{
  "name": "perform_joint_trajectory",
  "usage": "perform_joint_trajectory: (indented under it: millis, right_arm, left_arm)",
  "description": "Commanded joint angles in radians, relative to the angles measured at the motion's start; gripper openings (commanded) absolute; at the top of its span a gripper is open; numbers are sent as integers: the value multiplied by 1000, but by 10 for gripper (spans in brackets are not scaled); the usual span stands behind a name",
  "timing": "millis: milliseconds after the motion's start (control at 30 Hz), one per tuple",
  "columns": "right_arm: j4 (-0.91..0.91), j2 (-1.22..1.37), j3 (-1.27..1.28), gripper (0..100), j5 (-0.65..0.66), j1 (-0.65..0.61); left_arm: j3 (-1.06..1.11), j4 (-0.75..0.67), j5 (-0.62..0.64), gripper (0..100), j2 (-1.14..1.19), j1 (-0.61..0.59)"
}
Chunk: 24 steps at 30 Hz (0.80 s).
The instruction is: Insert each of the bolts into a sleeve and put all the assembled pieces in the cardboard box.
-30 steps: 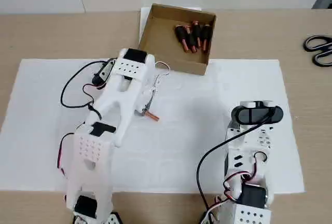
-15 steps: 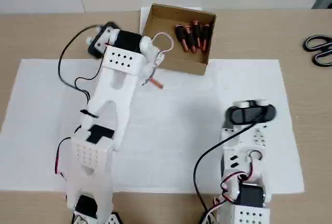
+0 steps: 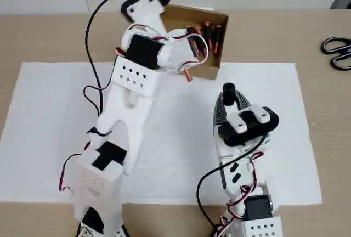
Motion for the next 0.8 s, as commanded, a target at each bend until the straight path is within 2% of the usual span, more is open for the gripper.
perform_joint_trajectory:
  millis: [0, 233, 467, 633, 767]
  right_arm:
    - [-107, -18, 5, 6, 0, -2]
    - [-67, -10, 5, 6, 0, -50]
    - [-61, -10, 5, 6, 0, -111]
    - [-62, -19, 5, 6, 0, -111]
    - [-62, -19, 5, 6, 0, -111]
  left_arm:
    - [-113, -28, -114, 7, -95, 28]
    - [-320, -84, -328, 6, -98, 64]
    - [-553, 9, -414, 6, -91, 143]
    - [-573, 11, -425, 6, -100, 169]
    - [-572, 11, -483, 6, -143, 226]
